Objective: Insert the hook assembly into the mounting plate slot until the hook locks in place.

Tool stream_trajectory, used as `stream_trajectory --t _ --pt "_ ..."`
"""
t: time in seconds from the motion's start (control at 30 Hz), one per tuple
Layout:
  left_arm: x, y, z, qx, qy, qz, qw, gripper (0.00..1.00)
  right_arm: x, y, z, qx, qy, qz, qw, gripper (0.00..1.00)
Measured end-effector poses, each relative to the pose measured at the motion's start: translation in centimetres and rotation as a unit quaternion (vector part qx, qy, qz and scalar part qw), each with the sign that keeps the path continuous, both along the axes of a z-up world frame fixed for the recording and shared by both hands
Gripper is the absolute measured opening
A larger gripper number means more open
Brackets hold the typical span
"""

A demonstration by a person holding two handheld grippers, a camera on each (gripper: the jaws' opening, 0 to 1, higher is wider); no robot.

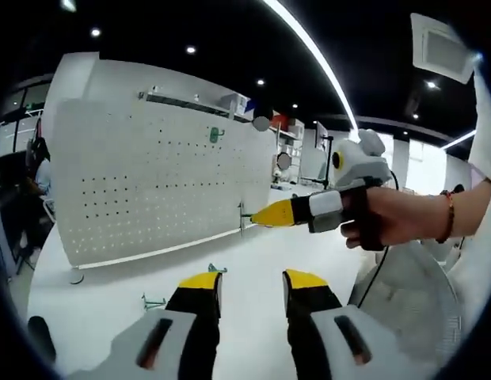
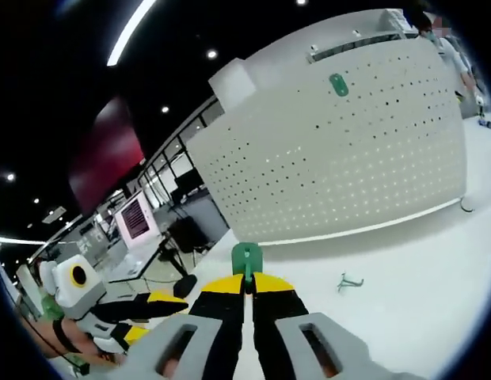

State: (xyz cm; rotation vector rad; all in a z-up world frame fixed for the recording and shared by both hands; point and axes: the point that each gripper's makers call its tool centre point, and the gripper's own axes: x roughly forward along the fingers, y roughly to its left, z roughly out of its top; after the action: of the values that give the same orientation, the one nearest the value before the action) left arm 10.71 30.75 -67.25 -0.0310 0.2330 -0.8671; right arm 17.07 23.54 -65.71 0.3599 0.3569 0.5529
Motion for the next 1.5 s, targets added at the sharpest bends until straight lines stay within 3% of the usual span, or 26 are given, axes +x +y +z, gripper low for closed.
stream_trajectory --t 0.27,0.47,0.83,1.2,1.5 --pt "-1.8 0.1 1.5 0.012 -0.021 -0.015 0.9996 0.39 0.6 -1.1 1.0 -0.026 -0.015 -0.003 0.9995 0.01" --pt "-1.8 0.5 1.0 0.031 -0.017 -0.006 0.9994 0.57 1.1 -1.2 1.5 -0.042 -0.024 -0.008 0.9988 0.01" --pt "-1.3 1.7 1.0 0.033 -0.009 0.030 0.9989 0.75 3.9 -2.1 3.4 -0.085 -0.059 -0.034 0.9940 0.01" --pt "-0.9 2.2 1.3 0.024 -0.019 0.047 0.9984 0.75 8.2 -4.3 6.3 -0.100 -0.091 -0.089 0.9868 0.01" --pt "-1.0 2.1 1.8 0.013 -0.025 0.041 0.9987 0.82 10.3 -5.0 8.2 -0.113 -0.113 -0.110 0.9811 0.01"
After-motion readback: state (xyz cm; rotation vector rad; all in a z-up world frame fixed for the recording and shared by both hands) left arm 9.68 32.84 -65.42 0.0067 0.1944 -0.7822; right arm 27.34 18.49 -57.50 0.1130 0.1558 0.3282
